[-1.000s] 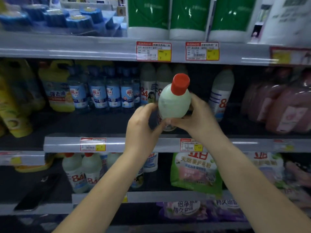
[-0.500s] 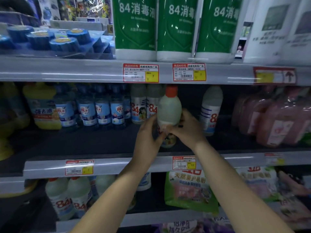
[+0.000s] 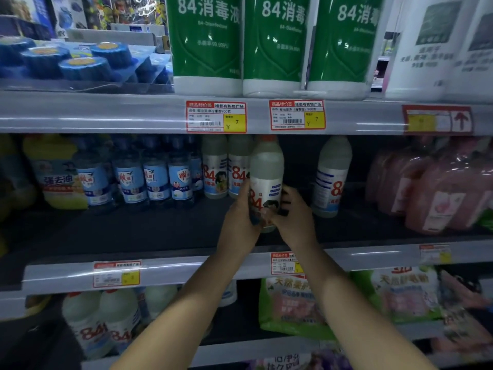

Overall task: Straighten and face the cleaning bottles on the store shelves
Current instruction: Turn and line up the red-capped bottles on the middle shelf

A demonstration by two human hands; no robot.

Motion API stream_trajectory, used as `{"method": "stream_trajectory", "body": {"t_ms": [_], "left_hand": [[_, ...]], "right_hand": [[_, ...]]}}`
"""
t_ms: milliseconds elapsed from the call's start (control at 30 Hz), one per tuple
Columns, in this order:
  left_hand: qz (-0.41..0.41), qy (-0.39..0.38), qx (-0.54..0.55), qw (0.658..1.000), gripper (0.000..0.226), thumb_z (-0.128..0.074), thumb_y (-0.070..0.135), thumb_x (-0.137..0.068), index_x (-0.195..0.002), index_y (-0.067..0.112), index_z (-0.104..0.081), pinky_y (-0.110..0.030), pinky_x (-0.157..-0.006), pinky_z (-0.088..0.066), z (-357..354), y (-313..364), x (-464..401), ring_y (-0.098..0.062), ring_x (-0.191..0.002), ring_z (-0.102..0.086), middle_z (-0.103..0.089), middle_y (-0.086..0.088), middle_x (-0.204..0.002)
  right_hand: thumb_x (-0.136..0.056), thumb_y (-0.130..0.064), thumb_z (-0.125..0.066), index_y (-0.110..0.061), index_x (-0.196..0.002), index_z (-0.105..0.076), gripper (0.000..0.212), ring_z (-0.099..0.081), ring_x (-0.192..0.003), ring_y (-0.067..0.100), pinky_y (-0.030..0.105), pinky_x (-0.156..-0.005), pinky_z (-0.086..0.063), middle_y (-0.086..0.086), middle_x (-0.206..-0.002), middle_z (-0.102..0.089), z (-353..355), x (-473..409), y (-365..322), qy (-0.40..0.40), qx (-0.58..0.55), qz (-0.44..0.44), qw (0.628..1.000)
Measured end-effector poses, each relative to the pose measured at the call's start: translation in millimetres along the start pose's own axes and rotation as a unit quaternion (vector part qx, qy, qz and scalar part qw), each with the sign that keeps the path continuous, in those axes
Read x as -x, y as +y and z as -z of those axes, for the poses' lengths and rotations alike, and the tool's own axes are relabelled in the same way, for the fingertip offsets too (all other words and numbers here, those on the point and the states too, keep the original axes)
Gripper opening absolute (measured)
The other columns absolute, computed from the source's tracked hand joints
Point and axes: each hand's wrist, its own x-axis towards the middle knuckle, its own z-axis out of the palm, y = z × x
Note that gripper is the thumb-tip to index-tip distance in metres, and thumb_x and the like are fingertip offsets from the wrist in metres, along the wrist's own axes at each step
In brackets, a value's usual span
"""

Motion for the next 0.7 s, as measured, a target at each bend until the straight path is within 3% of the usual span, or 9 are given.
{"method": "stream_trajectory", "body": {"t_ms": [100, 200, 267, 400, 567, 700], "left_hand": [[0.015, 0.0, -0.024, 1.0, 0.058, -0.067, 0.004, -0.079, -0.131, 0.013, -0.043, -0.017, -0.085, -0.042, -7.1, -3.0, -11.7, -0.014, -0.109, -0.056, -0.059, -0.004, -0.12], [0.01, -0.01, -0.066, 0.998, 0.047, -0.062, 0.003, -0.081, -0.125, 0.008, -0.049, -0.02, -0.084, -0.045, -13.6, -5.9, -21.1, -0.019, -0.107, -0.058, -0.061, -0.011, -0.119], [0.013, -0.016, -0.083, 0.996, 0.043, -0.059, 0.0, -0.082, -0.123, 0.008, -0.05, -0.021, -0.083, -0.045, -17.8, -6.0, -25.6, -0.02, -0.106, -0.059, -0.062, -0.012, -0.117], [0.012, -0.017, -0.104, 0.994, 0.026, -0.057, 0.005, -0.084, -0.11, 0.006, -0.055, -0.017, -0.069, -0.039, -24.0, -6.9, -30.8, -0.018, -0.093, -0.06, -0.065, -0.012, -0.105], [-0.013, -0.009, -0.083, 0.996, 0.024, -0.055, 0.012, -0.086, -0.109, 0.006, -0.059, -0.026, -0.073, -0.049, -22.4, -8.3, -29.8, -0.019, -0.087, -0.063, -0.068, -0.012, -0.099], [-0.025, -0.007, -0.095, 0.995, 0.022, -0.054, 0.012, -0.085, -0.105, 0.005, -0.059, -0.032, -0.07, -0.052, -22.8, -13.4, -27.0, -0.023, -0.082, -0.064, -0.068, -0.013, -0.093]], "right_hand": [[-0.08, -0.009, -0.07, -0.008, -0.121, -0.052, 0.045, -0.054, -0.094, 0.007, 0.011, -0.073, -0.044, 0.005, -0.114, -0.062, -0.6, -5.1, 5.8, 0.026, -0.001, -0.005, 1.0], [-0.081, -0.014, -0.068, -0.011, -0.123, -0.055, 0.044, -0.058, -0.1, 0.016, 0.031, -0.088, -0.05, 0.01, -0.118, -0.059, -3.4, -13.0, 12.9, 0.058, 0.032, -0.021, 0.998], [-0.082, -0.016, -0.067, -0.014, -0.126, -0.055, 0.045, -0.059, -0.105, 0.022, 0.037, -0.092, -0.049, 0.011, -0.117, -0.059, -4.8, -19.2, 14.3, 0.071, 0.045, -0.034, 0.996], [-0.083, -0.011, -0.066, -0.012, -0.13, -0.044, 0.052, -0.06, -0.104, 0.018, 0.034, -0.09, -0.05, 0.009, -0.116, -0.062, -8.1, -26.3, 13.4, 0.086, 0.012, -0.059, 0.994], [-0.087, -0.006, -0.06, -0.007, -0.119, -0.042, 0.037, -0.057, -0.098, 0.015, 0.023, -0.081, -0.045, 0.006, -0.109, -0.058, -9.8, -24.9, 18.3, 0.066, 0.007, -0.057, 0.996], [-0.087, -0.008, -0.06, -0.008, -0.123, -0.049, 0.038, -0.055, -0.106, 0.019, 0.021, -0.087, -0.041, 0.011, -0.124, -0.051, -13.5, -25.2, 26.7, 0.062, 0.055, -0.038, 0.996]]}}
